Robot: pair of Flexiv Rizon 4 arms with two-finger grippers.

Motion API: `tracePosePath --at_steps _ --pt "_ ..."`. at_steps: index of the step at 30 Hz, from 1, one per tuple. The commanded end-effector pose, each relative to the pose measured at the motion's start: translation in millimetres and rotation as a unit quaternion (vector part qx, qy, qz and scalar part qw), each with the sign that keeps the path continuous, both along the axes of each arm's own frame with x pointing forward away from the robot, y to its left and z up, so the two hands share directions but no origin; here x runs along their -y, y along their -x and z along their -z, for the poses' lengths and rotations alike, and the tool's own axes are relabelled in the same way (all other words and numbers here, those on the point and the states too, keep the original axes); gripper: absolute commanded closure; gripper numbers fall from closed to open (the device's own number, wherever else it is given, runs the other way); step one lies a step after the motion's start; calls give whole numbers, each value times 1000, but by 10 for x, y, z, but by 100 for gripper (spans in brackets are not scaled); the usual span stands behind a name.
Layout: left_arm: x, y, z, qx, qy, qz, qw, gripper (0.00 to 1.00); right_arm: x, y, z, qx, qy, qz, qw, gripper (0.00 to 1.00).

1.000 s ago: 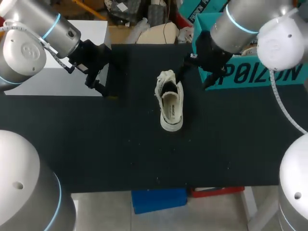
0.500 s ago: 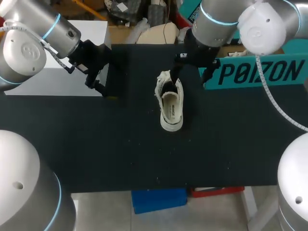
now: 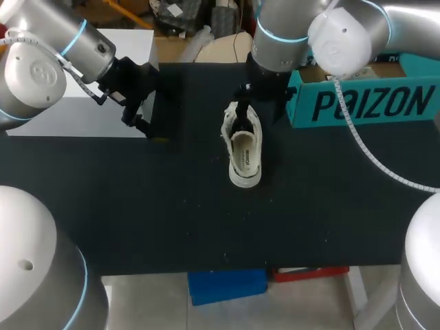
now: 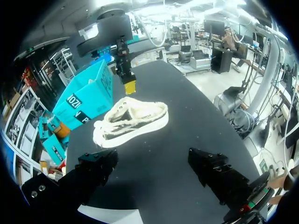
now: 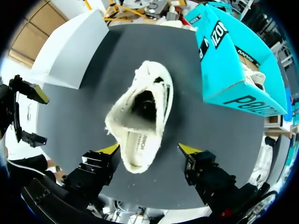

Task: Take the shoe out of the shoebox, open the shoe tongue, remove and reinsert the insole, then place the shoe into the shoebox

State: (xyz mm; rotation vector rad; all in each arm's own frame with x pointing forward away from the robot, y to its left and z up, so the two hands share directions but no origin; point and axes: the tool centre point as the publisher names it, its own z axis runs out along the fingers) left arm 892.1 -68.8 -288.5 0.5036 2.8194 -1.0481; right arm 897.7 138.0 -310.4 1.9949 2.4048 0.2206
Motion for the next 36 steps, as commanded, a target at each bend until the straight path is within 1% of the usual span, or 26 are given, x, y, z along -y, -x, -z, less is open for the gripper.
tracePosePath --at_steps 1,2,3,4,6,7,9,12,13,14,16,20,21,22,24,26,27,32,33,36 --pt "-3 6 0 1 -1 0 1000 0 -42 -88 234 -5 3 4 1000 29" --pt "-3 6 0 1 -1 0 1000 0 -24 -95 280 -6 3 6 1000 27" --pt "-3 6 0 1 -1 0 1000 0 -1 -100 317 0 0 9 1000 24" --pt "-3 6 0 1 -1 0 1000 0 21 -103 350 0 1 10 1000 29" --pt "-3 6 0 1 -1 0 1000 0 57 -117 409 1 2 12 1000 30" --pt "-3 6 0 1 -1 0 1000 0 71 -129 438 1 3 13 1000 25" --pt "-3 6 0 1 -1 0 1000 0 117 -144 502 2 4 13 1000 33" --pt "-3 6 0 1 -1 0 1000 0 192 -169 572 2 7 18 1000 35" --pt "-3 6 0 1 -1 0 1000 0 218 -179 592 2 7 18 1000 40" --pt "-3 6 0 1 -1 0 1000 0 241 -190 611 1 8 19 1000 40" --pt "-3 6 0 1 -1 0 1000 0 268 -213 614 -1 11 19 1000 50" --pt "-3 6 0 1 -1 0 1000 0 294 -269 667 -4 14 16 1000 50" --pt "-3 6 0 1 -1 0 1000 0 283 -289 707 -6 13 13 1000 47" --pt "-3 6 0 1 -1 0 1000 0 275 -302 726 -9 13 11 1000 45" --pt "-3 6 0 1 -1 0 1000 0 239 -342 801 -9 9 4 1000 46" --pt "-3 6 0 1 -1 0 1000 0 222 -366 866 -12 9 1 1000 40" --pt "-3 6 0 1 -1 0 1000 0 212 -375 909 -12 8 0 1000 35" --pt "-3 6 0 1 -1 0 1000 0 186 -388 1067 -18 8 -1 1000 35" --pt "-3 6 0 1 -1 0 1000 0 195 -382 1094 -15 11 3 1000 27" --pt "-3 6 0 1 -1 0 1000 0 226 -369 1119 -9 18 13 1000 33"
